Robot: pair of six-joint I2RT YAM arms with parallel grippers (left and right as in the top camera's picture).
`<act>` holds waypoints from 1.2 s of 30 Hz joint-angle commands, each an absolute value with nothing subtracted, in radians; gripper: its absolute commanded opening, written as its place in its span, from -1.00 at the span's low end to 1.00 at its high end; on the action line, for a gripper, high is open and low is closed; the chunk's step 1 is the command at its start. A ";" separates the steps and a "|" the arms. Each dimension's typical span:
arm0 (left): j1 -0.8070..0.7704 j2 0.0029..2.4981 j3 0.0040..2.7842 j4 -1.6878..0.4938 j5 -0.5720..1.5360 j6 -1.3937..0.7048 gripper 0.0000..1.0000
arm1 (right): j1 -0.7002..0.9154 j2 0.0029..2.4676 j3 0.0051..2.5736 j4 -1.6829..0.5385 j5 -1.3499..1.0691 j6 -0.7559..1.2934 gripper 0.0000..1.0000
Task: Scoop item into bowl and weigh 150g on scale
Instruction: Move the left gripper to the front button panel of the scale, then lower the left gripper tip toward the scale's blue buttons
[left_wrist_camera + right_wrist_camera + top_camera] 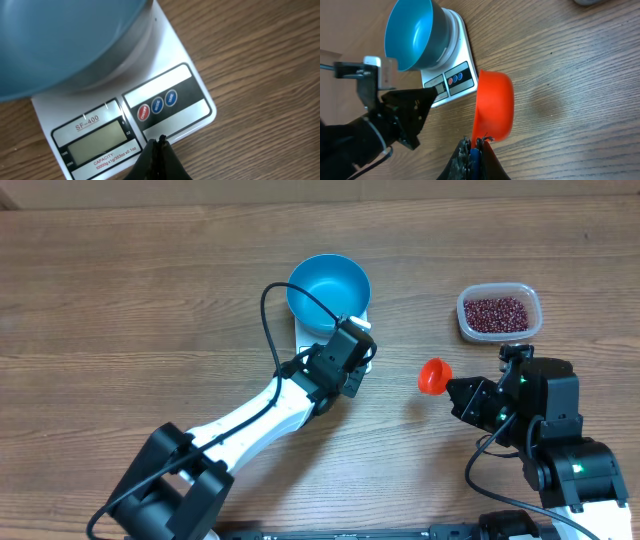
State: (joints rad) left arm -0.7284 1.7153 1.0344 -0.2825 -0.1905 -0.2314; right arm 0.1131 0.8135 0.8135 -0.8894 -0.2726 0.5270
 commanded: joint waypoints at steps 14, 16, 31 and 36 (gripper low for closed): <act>-0.712 1.753 1.033 -0.246 -0.220 -0.179 -0.92 | 0.117 0.803 0.847 -0.873 -0.262 0.522 -0.92; -0.712 1.754 1.033 -0.245 -0.220 -0.179 -0.91 | 0.117 0.803 0.847 -0.873 -0.262 0.522 -0.93; -0.705 1.755 1.033 -0.223 -0.221 -0.152 -0.91 | 0.117 0.803 0.847 -0.872 -0.262 0.522 -0.92; -0.705 1.755 1.033 -0.222 -0.221 -0.152 -0.91 | 0.117 0.803 0.847 -0.870 -0.262 0.522 -0.93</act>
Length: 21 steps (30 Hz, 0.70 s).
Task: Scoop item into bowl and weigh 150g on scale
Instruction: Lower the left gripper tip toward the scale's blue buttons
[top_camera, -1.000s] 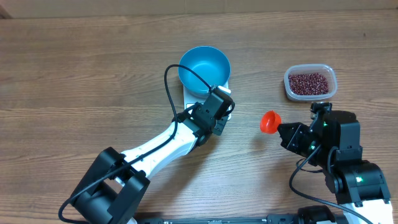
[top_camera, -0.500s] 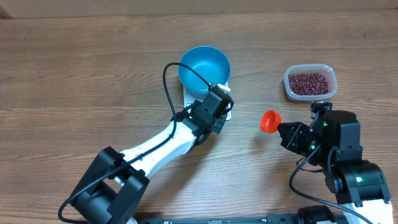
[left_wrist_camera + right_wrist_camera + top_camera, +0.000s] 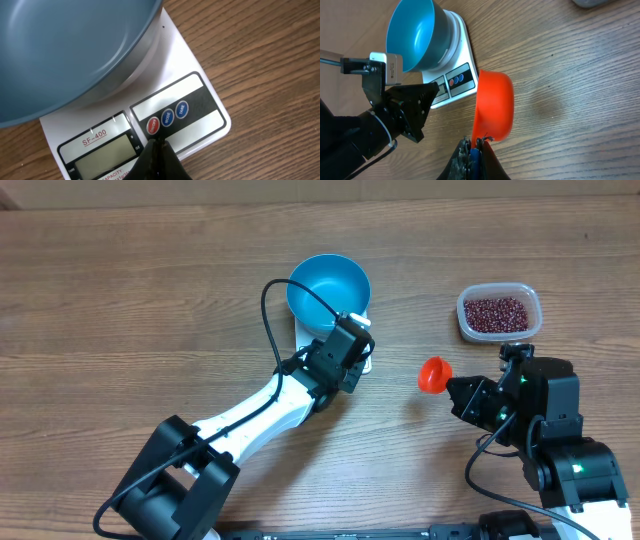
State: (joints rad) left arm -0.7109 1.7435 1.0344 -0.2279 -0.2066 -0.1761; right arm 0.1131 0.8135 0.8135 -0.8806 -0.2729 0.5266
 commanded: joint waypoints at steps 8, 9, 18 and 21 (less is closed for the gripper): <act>-0.705 1.802 1.033 -0.208 -0.220 -0.145 -0.92 | 0.117 0.803 0.847 -0.870 -0.262 0.522 -0.93; -0.705 1.805 1.033 -0.207 -0.220 -0.145 -0.91 | 0.117 0.803 0.847 -0.870 -0.262 0.522 -0.93; -0.705 1.806 1.033 -0.182 -0.232 -0.130 -0.92 | 0.117 0.803 0.847 -0.870 -0.246 0.522 -0.93; -0.705 1.806 1.033 -0.183 -0.246 -0.126 -0.91 | 0.117 0.803 0.847 -0.870 -0.244 0.522 -0.93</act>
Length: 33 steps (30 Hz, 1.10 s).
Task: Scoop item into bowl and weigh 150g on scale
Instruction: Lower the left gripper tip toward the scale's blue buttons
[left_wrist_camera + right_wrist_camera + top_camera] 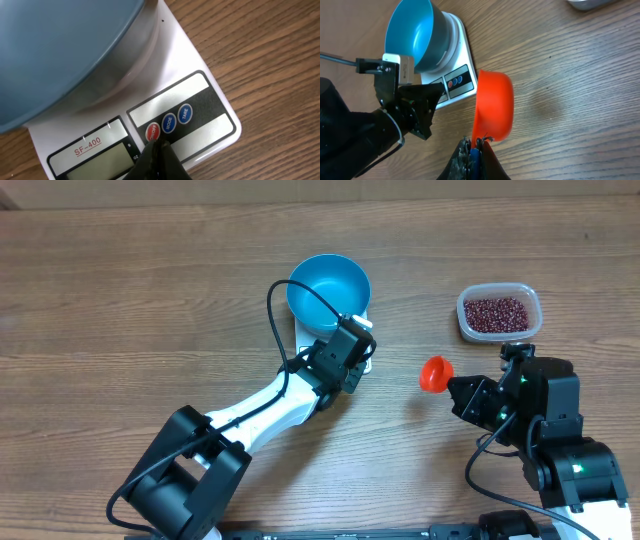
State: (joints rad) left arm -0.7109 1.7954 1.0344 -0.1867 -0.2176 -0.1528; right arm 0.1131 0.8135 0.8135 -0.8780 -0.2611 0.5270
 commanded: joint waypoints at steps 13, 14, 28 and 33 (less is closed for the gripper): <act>-0.689 1.806 1.033 -0.191 -0.247 -0.107 -0.92 | 0.117 0.803 0.846 -0.870 -0.244 0.522 -0.93; -0.687 1.806 1.033 -0.190 -0.247 -0.108 -0.92 | 0.117 0.803 0.847 -0.870 -0.244 0.522 -0.93; -0.683 1.806 1.033 -0.202 -0.244 -0.066 -0.91 | 0.117 0.803 0.846 -0.871 -0.244 0.522 -0.93; -0.683 1.806 1.033 -0.199 -0.245 -0.067 -0.91 | 0.117 0.803 0.847 -0.870 -0.244 0.523 -0.93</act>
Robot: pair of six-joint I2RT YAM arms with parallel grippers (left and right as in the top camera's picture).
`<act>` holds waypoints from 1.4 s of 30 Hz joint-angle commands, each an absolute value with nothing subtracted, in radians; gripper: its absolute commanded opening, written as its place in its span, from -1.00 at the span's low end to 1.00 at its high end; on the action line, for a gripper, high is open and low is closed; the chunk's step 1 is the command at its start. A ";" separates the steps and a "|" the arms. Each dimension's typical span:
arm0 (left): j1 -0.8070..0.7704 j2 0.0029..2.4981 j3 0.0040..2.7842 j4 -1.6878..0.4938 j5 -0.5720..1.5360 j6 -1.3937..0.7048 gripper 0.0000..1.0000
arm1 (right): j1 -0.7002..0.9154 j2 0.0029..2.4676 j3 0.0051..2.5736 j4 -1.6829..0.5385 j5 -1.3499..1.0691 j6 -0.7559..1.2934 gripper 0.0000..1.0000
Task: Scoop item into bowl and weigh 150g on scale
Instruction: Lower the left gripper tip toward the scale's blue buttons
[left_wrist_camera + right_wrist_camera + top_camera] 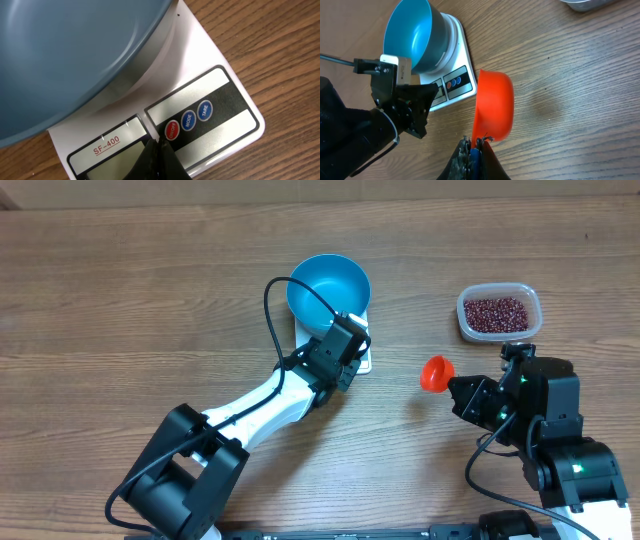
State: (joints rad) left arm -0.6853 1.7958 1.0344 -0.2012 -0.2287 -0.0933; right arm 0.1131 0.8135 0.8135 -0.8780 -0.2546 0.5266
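A blue bowl (328, 288) stands on the white scale (225, 107), empty as far as it shows. My left gripper (159, 144) is shut, its tips over the scale's front panel, just below and left of the red on/off button (171, 130), beside the grey display (115, 162). My right gripper (474, 142) is shut on the blue handle of the orange-red scoop (494, 105), held above the table to the right of the scale. No beans show in the scoop (434, 373).
A clear tub of red beans (498, 313) sits at the back right, beyond the right arm. The left arm (250, 415) stretches diagonally from the front edge to the scale. Blue mode and tare buttons (196, 116) lie right of the red one.
My left gripper's tips were on the lower edge of the red button; now they lie slightly left of it, towards the display. The right gripper and scoop have not moved.
At first my shut left gripper hung over the scale's front edge, below the buttons. Then its tips stood at the red button, and stayed there a moment later. Now they sit just left of it. The right gripper held the scoop still throughout.
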 commanded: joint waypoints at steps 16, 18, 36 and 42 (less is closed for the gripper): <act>-0.683 1.806 1.033 -0.167 -0.239 -0.067 -0.92 | 0.117 0.804 0.846 -0.859 -0.244 0.526 -0.93; -0.683 1.806 1.033 -0.167 -0.239 -0.067 -0.91 | 0.117 0.804 0.846 -0.858 -0.244 0.526 -0.93; -0.682 1.831 1.033 -0.148 -0.242 -0.066 -0.92 | 0.117 0.811 0.846 -0.859 -0.244 0.526 -0.93; -0.683 1.833 1.033 -0.149 -0.242 -0.066 -0.92 | 0.117 0.811 0.846 -0.859 -0.244 0.526 -0.93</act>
